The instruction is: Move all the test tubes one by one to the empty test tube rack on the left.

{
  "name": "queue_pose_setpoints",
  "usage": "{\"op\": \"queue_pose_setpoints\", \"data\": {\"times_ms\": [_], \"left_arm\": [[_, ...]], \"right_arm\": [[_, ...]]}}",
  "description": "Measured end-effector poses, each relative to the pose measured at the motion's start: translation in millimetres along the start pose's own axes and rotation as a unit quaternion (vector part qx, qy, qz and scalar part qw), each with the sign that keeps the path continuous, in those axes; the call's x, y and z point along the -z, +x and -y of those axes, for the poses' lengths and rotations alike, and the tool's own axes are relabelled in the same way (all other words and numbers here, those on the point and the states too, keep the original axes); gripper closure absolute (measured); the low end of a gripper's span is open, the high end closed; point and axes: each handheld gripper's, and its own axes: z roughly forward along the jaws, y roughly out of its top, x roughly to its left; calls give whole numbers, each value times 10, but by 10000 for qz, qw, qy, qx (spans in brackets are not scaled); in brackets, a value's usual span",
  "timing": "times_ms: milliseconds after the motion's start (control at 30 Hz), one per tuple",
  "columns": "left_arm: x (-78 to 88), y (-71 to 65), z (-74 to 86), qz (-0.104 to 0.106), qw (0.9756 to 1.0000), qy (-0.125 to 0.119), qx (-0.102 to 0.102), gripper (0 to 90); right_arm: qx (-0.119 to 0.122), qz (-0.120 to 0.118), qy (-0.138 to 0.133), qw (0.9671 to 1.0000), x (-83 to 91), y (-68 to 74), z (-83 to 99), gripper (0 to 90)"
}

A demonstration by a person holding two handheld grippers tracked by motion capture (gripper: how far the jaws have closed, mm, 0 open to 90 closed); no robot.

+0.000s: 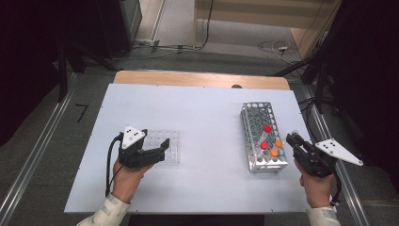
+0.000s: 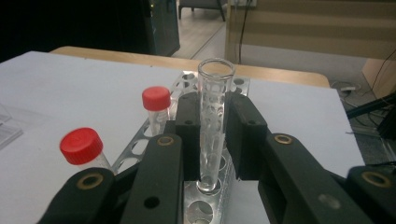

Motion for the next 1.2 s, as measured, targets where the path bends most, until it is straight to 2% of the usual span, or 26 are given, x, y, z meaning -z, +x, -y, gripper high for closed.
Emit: {"op": "queue_pose_setpoints", "data": {"times_ms": [100, 400, 633, 800, 967, 1100, 1200], "left_arm": [[5, 2, -1, -9, 10000, -9, -3, 164], [-1, -3, 7, -6, 10000, 5, -10, 165], [-33, -24, 16, 20, 10000, 27, -10, 165], [-46, -66, 17, 17, 9999, 43, -91, 164], [-44, -75, 16, 48, 9999, 34, -92, 165], [-43, -81, 17, 47, 9999, 24, -90, 164], [-34, -80, 13, 48, 9999, -3, -95, 164]], "right_arm": [[33, -10, -62, 10000, 83, 10, -42, 734], [88, -130, 128, 9998, 314, 62, 8, 733], [79, -506, 215, 9985, 453, 178, 96, 733], [237, -914, 318, 9950, 459, 348, 144, 734], [262, -1101, 332, 9930, 434, 448, 135, 733], [310, -1269, 385, 9907, 352, 575, 138, 733], [443, -1455, 450, 9873, 260, 727, 138, 733]]}}
